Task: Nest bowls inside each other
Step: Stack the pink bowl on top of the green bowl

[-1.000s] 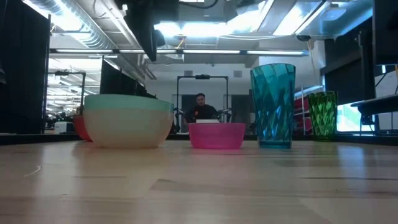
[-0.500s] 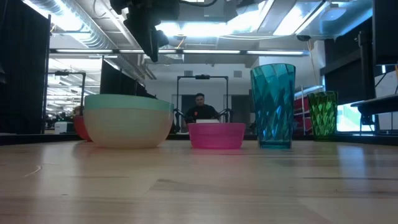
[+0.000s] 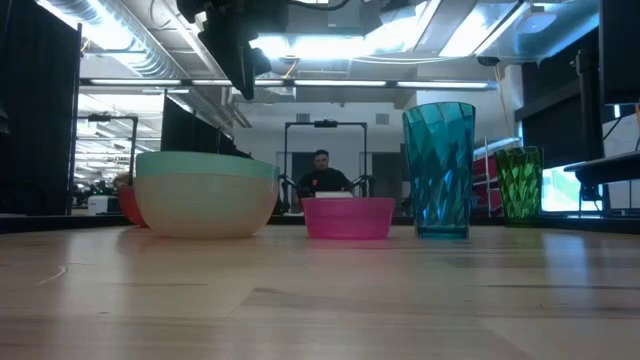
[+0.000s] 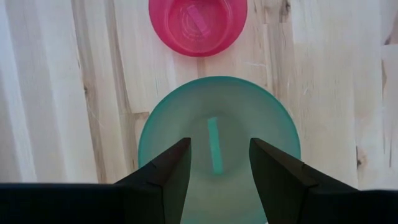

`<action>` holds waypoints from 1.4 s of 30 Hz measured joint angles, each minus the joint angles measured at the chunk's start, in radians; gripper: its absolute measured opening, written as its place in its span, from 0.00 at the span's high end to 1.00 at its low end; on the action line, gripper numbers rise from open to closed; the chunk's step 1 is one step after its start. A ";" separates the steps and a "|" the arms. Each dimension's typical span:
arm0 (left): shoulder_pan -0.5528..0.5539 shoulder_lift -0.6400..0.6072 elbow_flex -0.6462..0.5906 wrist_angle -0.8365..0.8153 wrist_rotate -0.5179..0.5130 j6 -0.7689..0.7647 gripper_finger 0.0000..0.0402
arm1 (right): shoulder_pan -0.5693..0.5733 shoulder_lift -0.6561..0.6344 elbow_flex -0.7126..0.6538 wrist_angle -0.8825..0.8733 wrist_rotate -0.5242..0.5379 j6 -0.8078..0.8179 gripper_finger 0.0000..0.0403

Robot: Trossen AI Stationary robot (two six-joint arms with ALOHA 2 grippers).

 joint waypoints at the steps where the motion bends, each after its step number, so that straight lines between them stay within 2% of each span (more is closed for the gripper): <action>1: 0.001 0.000 0.000 0.000 0.000 -0.001 0.63 | 0.000 0.013 0.000 0.005 0.000 -0.004 0.69; 7: 0.002 0.000 0.000 0.000 0.000 -0.002 0.63 | 0.000 0.081 0.000 0.078 -0.028 -0.041 0.69; 10: 0.001 0.000 0.000 -0.001 0.000 -0.003 0.63 | -0.002 0.097 0.001 0.091 -0.066 -0.045 0.77; 26: 0.009 0.000 0.054 -0.070 -0.011 -0.008 0.63 | -0.403 -0.064 0.210 -0.045 -0.063 -0.256 0.99; 28: 0.025 -0.003 0.106 -0.134 -0.029 0.011 0.63 | -0.511 -0.058 0.263 -0.055 -0.062 -0.338 1.00; 35: 0.114 -0.102 0.310 -0.318 -0.101 0.116 0.63 | -0.855 0.092 0.522 -0.074 -0.079 -0.655 1.00; 39: 0.182 -0.205 0.352 -0.326 -0.128 0.133 0.63 | -0.964 0.246 0.728 -0.073 -0.083 -0.773 1.00; 42: 0.209 -0.258 0.354 -0.327 -0.131 0.125 0.63 | -0.996 0.358 0.858 -0.068 -0.081 -0.799 1.00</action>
